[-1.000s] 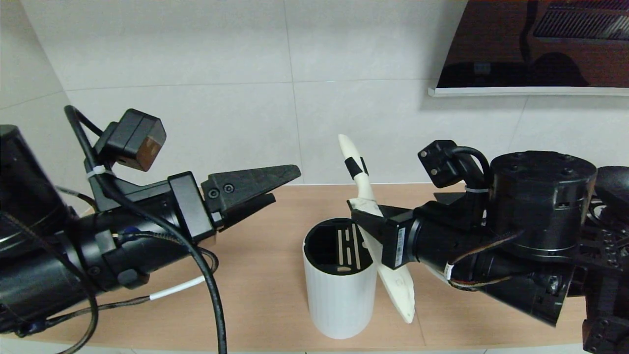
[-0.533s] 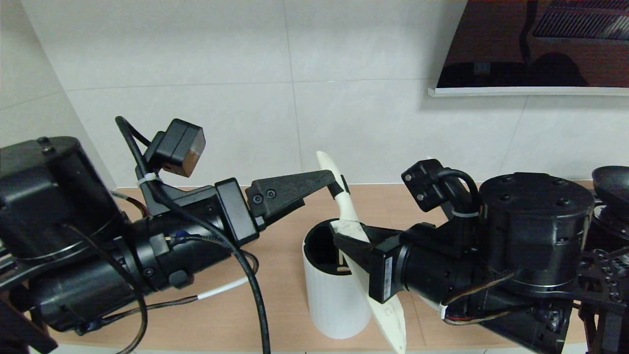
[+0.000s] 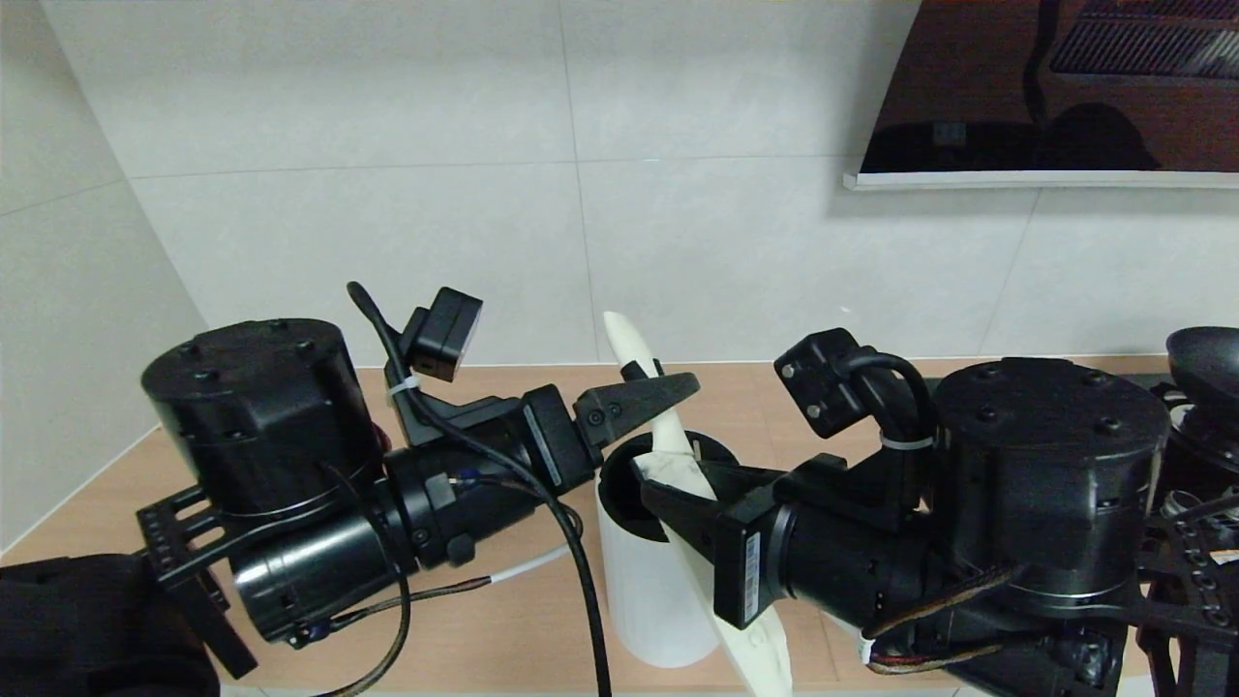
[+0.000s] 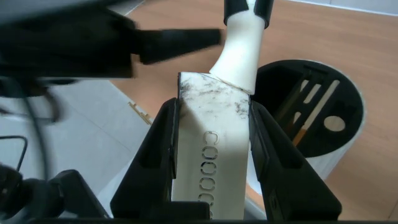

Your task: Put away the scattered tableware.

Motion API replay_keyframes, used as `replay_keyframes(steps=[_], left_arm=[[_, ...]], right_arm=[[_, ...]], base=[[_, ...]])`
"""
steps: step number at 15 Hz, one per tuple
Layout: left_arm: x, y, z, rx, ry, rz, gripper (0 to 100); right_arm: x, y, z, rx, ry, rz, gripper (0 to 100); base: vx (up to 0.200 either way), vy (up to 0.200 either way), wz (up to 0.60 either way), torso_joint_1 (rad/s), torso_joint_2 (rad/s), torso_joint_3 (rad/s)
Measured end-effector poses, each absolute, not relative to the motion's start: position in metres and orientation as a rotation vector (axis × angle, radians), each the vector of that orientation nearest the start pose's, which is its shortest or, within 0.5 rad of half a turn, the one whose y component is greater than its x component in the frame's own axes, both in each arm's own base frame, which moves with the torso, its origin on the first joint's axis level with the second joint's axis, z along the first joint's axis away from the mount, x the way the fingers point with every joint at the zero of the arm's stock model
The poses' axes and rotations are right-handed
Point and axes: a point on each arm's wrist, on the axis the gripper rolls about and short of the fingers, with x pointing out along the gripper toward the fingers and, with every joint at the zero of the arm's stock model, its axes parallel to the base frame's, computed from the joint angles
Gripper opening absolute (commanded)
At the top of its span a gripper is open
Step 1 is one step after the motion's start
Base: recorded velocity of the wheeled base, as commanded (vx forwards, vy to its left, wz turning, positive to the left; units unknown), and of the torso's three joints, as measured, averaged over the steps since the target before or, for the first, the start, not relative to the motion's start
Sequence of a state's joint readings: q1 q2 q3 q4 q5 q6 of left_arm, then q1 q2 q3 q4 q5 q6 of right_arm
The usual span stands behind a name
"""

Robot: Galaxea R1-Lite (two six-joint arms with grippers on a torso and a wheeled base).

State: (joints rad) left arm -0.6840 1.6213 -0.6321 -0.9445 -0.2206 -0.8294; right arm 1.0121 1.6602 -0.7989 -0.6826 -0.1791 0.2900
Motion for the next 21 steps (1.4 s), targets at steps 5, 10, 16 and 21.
replay_keyframes(steps=[5,10,16,21], left_arm=[[0.2194,-0.1840,0.1851,-0.764,0.395,-0.792,100],[0.2213,-0.1854,0.1824,-0.761,0.400,-0.785,100],[0.2220,-0.1860,0.1805,-0.760,0.405,-0.780,0],[0.2221,-0.1860,0.1802,-0.759,0.407,-0.779,0]], right_arm=[[0.1554,0.2546,0.1935,0.157,0.284,0.822,0],[0.1546,0.2564,0.1903,0.150,0.294,0.826,0],[0.1546,0.2566,0.1899,0.148,0.295,0.823,0],[0.1549,0.2563,0.1898,0.148,0.294,0.818,0]], base=[[0.000,0.000,0.00,0.000,0.00,0.000],[0.000,0.000,0.00,0.000,0.00,0.000],[0.000,0.000,0.00,0.000,0.00,0.000],[0.000,0.000,0.00,0.000,0.00,0.000]])
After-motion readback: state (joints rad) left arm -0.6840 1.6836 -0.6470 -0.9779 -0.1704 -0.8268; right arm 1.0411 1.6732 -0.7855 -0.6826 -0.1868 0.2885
